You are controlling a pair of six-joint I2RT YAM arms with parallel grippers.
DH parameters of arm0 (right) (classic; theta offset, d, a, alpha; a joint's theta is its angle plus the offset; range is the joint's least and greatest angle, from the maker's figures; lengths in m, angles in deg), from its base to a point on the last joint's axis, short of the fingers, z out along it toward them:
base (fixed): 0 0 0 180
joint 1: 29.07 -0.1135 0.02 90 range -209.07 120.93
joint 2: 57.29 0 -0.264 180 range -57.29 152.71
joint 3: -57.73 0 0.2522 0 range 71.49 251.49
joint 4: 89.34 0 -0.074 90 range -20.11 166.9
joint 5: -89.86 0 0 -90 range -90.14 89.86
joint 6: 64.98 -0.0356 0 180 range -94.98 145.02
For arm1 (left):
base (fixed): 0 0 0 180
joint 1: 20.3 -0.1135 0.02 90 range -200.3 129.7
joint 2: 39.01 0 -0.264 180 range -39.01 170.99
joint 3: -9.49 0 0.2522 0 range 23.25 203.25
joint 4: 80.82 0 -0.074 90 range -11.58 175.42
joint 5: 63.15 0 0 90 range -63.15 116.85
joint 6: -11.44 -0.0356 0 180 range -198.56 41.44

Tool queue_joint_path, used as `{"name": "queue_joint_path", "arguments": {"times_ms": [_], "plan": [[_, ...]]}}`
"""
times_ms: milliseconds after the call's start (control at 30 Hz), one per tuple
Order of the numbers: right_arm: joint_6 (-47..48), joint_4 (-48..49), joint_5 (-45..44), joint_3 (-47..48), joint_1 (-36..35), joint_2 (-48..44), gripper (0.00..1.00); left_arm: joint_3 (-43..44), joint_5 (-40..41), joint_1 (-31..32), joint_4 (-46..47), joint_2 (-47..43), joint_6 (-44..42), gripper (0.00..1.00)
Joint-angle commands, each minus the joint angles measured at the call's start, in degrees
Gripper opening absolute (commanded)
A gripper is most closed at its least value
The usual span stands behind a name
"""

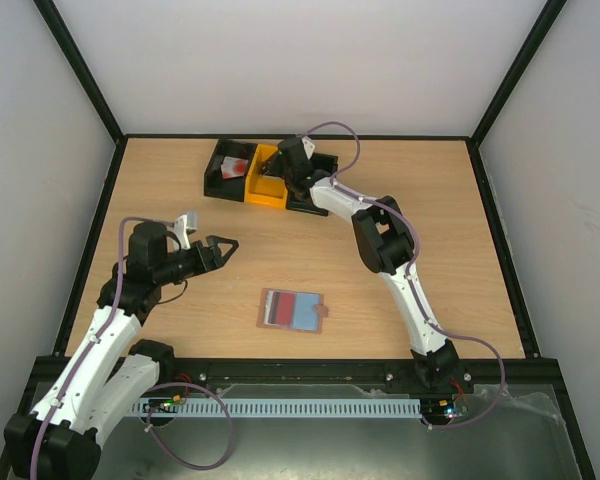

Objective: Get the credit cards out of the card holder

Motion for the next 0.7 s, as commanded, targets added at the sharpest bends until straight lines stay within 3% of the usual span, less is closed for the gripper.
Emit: {"name": "queue_joint_path", "arguments": {"times_ms": [0,167,267,500,667], "plan": [[-1.1,0.4,-5.7,1.1,0.0,0.8,0.02,0.2,-1.0,-0.3,1.6,0.1,0.8,0.83],[0.3,0.8,-10.4,0.6,-0.7,-0.8,0.02,0.0,-1.2,-0.3,2.4,1.5,1.2,0.83],[-0.1,1.5,-12.2,-0.4,-0.8,-1.5,0.10,0.0,-1.1,-0.3,2.8,1.8,1.2,0.83],[-1.2,2.0,-12.1,-0.1,-1.0,-1.2,0.13,-0.1,-0.8,-0.3,2.8,1.9,1.2,0.83],[-0.4,0.0,-11.5,1.4,-1.0,-3.0,0.21,-0.3,-0.4,-0.3,2.8,2.4,1.3,0.83]]}}
